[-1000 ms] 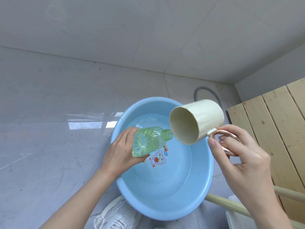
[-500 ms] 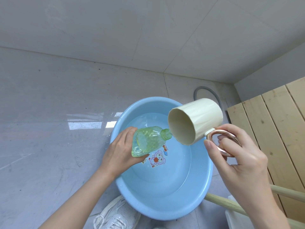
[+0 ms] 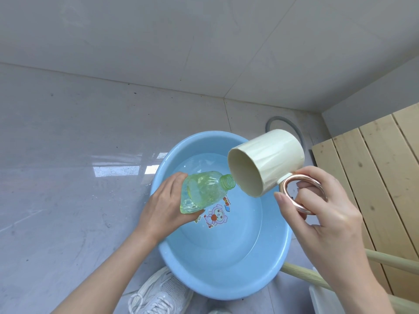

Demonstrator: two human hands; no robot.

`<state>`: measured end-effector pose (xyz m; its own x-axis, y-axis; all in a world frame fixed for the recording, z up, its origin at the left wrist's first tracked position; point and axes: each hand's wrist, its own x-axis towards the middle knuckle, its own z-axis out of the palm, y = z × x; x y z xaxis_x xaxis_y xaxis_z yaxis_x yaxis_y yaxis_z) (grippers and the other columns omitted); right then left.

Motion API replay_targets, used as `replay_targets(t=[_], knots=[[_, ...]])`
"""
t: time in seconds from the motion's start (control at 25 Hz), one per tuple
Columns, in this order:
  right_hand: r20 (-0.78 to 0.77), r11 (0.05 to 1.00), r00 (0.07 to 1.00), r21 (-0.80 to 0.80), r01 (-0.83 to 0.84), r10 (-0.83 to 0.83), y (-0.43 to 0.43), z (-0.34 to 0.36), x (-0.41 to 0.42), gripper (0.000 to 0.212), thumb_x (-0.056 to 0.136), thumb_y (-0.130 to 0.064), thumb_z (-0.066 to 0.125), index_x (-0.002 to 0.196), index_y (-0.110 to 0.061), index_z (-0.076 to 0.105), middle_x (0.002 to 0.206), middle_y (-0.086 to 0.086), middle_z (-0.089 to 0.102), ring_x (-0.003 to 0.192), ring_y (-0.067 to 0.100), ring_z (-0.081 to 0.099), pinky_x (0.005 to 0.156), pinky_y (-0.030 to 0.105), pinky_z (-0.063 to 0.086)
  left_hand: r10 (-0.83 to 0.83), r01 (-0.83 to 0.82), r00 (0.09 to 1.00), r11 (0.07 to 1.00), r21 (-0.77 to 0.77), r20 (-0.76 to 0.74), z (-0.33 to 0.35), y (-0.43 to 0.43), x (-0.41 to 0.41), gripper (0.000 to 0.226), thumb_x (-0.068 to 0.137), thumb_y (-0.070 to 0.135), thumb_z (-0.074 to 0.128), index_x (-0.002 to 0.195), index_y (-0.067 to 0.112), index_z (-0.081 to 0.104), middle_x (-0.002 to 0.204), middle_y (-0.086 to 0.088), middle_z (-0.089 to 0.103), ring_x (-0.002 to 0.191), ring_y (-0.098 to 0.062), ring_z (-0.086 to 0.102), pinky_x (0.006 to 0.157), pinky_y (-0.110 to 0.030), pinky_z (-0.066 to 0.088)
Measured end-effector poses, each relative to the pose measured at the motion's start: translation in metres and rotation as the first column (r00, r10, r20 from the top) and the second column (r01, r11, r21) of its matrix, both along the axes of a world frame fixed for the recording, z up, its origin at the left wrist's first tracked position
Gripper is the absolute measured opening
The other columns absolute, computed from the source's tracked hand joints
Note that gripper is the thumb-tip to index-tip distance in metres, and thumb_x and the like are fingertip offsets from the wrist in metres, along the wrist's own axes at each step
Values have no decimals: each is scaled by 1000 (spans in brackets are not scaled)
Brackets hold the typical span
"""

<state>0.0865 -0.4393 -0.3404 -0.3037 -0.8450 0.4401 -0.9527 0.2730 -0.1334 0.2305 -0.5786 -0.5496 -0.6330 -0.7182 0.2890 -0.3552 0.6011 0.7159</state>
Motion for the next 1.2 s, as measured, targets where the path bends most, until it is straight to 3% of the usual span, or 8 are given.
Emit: replay_targets(t=[0.44, 0.6, 0.72, 0.8, 0.92, 1.04, 1.12, 1.2], knots=[[-14, 998, 998, 10, -59, 59, 2, -6, 0, 45, 91, -26, 56, 54, -2, 50, 107, 16, 57, 85, 31, 56, 74, 31, 45, -13, 12, 1000, 1000, 22, 22, 0, 0, 1, 89, 53, 43, 87, 122, 3, 48, 117, -12, 60, 107, -22, 51, 92, -27, 36], [181, 1000, 983, -2, 16, -16, 2, 2, -15, 46, 90, -31, 55, 57, 0, 56, 106, 9, 57, 89, 16, 59, 77, 13, 43, -12, 10, 999, 999, 30, 38, 1, -1, 2, 95, 57, 43, 87, 131, 0, 45, 123, -13, 59, 110, -20, 49, 91, -26, 37], [490, 986, 855, 66, 155, -168, 0, 8, -33, 46, 91, -39, 58, 59, -7, 61, 101, 1, 63, 85, -1, 59, 73, 8, 40, -23, 22, 998, 1000, 5, 56, 0, -1, 1, 96, 60, 45, 86, 134, 1, 44, 125, -12, 58, 111, -22, 52, 91, -27, 39], [632, 948, 706, 214, 237, -320, 0, -3, -53, 43, 89, -42, 60, 56, -15, 62, 89, -2, 65, 75, 5, 58, 69, 15, 40, -25, 26, 998, 1000, -7, 53, 0, -1, 1, 88, 63, 49, 82, 129, 2, 47, 121, -10, 58, 110, -23, 53, 90, -27, 39], [658, 864, 563, 422, 275, -500, 0, -41, -76, 48, 90, -48, 56, 59, -12, 62, 57, 2, 41, 62, 18, 44, 65, 26, 32, -26, 27, 997, 1000, -14, 69, 3, -1, 0, 81, 66, 57, 74, 123, 4, 51, 118, -6, 59, 110, -20, 52, 86, -26, 40], [587, 791, 540, 529, 308, -603, 1, -78, -80, 48, 93, -45, 53, 65, -6, 61, 48, -5, 33, 50, 15, 35, 46, 18, 27, -22, 24, 992, 1000, -16, 124, 2, -2, 0, 82, 58, 46, 85, 120, 5, 53, 116, -5, 59, 108, -22, 54, 82, -26, 39], [550, 765, 543, 551, 335, -634, 1, -98, -78, 49, 94, -43, 51, 70, -2, 60, 49, -6, 34, 50, 14, 35, 43, 19, 26, -30, 32, 988, 999, -13, 154, 2, -2, 0, 82, 58, 46, 86, 121, 5, 53, 117, -5, 59, 108, -24, 57, 83, -27, 40], [511, 752, 567, 550, 362, -647, 2, -114, -77, 46, 96, -42, 49, 69, -6, 58, 62, 2, 46, 68, 20, 44, 55, 28, 31, -30, 33, 986, 999, -12, 166, 2, -2, -1, 82, 59, 46, 84, 122, 5, 52, 120, -4, 59, 108, -25, 58, 84, -27, 41]])
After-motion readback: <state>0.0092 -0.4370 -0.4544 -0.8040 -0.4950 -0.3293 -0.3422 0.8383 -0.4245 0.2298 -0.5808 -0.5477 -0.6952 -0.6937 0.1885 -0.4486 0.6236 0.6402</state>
